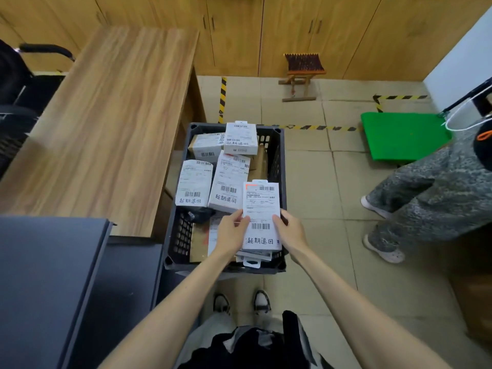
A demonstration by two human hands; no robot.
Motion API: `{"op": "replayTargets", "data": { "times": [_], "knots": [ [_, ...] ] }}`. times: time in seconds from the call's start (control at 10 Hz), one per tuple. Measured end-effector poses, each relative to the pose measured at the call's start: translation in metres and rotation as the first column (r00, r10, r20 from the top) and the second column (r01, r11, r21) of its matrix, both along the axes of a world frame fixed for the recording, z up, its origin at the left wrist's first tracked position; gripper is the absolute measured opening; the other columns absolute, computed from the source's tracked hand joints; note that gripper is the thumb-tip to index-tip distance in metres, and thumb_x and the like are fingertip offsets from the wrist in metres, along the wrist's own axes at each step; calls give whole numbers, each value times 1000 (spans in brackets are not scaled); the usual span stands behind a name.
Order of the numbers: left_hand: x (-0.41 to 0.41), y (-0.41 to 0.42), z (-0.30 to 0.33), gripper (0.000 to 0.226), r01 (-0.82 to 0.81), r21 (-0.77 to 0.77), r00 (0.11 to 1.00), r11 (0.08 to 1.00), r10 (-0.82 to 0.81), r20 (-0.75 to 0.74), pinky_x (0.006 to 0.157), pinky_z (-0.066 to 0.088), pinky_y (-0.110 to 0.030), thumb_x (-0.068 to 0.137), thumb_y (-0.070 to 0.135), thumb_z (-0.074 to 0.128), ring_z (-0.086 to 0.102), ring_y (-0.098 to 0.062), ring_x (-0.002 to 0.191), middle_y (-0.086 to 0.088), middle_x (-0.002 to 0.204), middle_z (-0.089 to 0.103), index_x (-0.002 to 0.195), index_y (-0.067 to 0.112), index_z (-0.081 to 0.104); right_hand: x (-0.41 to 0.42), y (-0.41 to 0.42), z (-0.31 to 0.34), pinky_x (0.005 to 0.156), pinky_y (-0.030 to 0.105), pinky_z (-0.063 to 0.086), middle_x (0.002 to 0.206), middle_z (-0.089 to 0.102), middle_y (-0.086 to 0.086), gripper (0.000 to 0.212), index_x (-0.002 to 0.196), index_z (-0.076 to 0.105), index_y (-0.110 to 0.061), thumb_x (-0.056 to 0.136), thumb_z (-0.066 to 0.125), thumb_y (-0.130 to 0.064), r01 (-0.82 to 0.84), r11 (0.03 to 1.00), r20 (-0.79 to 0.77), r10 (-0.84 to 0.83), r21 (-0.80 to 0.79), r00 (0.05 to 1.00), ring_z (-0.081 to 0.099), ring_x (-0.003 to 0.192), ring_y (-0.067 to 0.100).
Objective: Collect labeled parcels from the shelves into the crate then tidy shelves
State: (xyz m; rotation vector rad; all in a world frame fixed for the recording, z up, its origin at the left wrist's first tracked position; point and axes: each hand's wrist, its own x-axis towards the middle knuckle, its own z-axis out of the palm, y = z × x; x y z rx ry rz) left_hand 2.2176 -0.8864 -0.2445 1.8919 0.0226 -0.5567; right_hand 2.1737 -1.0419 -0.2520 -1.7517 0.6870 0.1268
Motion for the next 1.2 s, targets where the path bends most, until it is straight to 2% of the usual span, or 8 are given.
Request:
{"op": "replayTargets", "data": {
  "times": [0.2, 0.5, 0.6, 0.8, 0.9, 1.0, 1.1, 1.2],
  "knots": [
    [0, -6, -9, 21, 13, 107, 1000, 994, -14, 13, 57, 42, -6, 101, 21, 54, 65, -8, 80, 0, 98, 73, 115, 20, 70, -4, -9, -11, 84, 36, 55, 108, 73, -4, 28, 119, 68, -17, 98, 50, -18, 8, 1000, -9, -8, -9, 1000, 68, 97, 16],
    [-1, -14, -15, 27, -9, 109, 1000, 994, 11, -9, 59, 47, -11, 100, 24, 56, 68, -19, 87, -7, 101, 72, 122, 14, 69, -8, -12, -15, 80, 32, 53, 106, 73, -5, 26, 118, 68, -18, 99, 50, -18, 39, 999, 4, -39, 7, 999, 68, 95, 14],
    [2, -7, -12, 20, -29, 100, 1000, 995, 29, 1, 65, 50, -23, 102, 20, 53, 68, -21, 85, -8, 98, 74, 111, 18, 71, -1, -7, -11, 76, 24, 52, 105, 72, -5, 25, 116, 68, -17, 98, 51, -17, 12, 1000, 33, -13, 20, 999, 67, 94, 13],
    [4, -4, -4, 21, -81, 35, 996, 996, 82, -20, 77, 56, -27, 103, 20, 52, 70, -12, 86, 12, 92, 74, 111, 26, 71, 7, -4, -10, 69, 16, 48, 107, 72, -3, 24, 115, 68, -13, 97, 52, -17, -3, 1000, 34, 3, 7, 999, 67, 95, 12],
    [7, -5, -2, 21, -105, 24, 994, 994, 106, -37, 81, 58, -37, 103, 22, 52, 71, -18, 93, 5, 99, 75, 113, 23, 71, 11, -4, -6, 64, 10, 47, 106, 71, -4, 24, 114, 68, -13, 97, 52, -15, -2, 1000, 25, 2, -4, 1000, 66, 93, 12],
    [10, -3, -4, 22, -100, 38, 994, 994, 102, -40, 79, 56, -34, 101, 22, 53, 70, -22, 93, 3, 97, 76, 109, 18, 73, 13, -4, -11, 75, 30, 54, 104, 72, -2, 23, 111, 68, -13, 96, 51, -18, -28, 1000, 15, 28, -13, 999, 67, 93, 18],
    [12, 1, -3, 24, -62, 115, 997, 991, 66, -26, 83, 53, -36, 100, 24, 54, 68, -22, 94, -1, 99, 75, 107, 12, 73, 16, -6, -3, 69, 37, 52, 94, 70, 0, 21, 99, 64, -8, 97, 49, -23, -64, 997, -32, 62, -47, 998, 66, 85, 20],
    [23, 5, -1, 35, -28, 223, 1000, 975, 27, 6, 78, 45, -30, 101, 33, 51, 66, -26, 98, -8, 105, 72, 115, 7, 68, 25, -17, 9, 56, 30, 33, 73, 53, 0, 26, 77, 49, -9, 98, 47, -24, -99, 979, -55, 90, -177, 994, 47, 67, 18]
  ]
}}
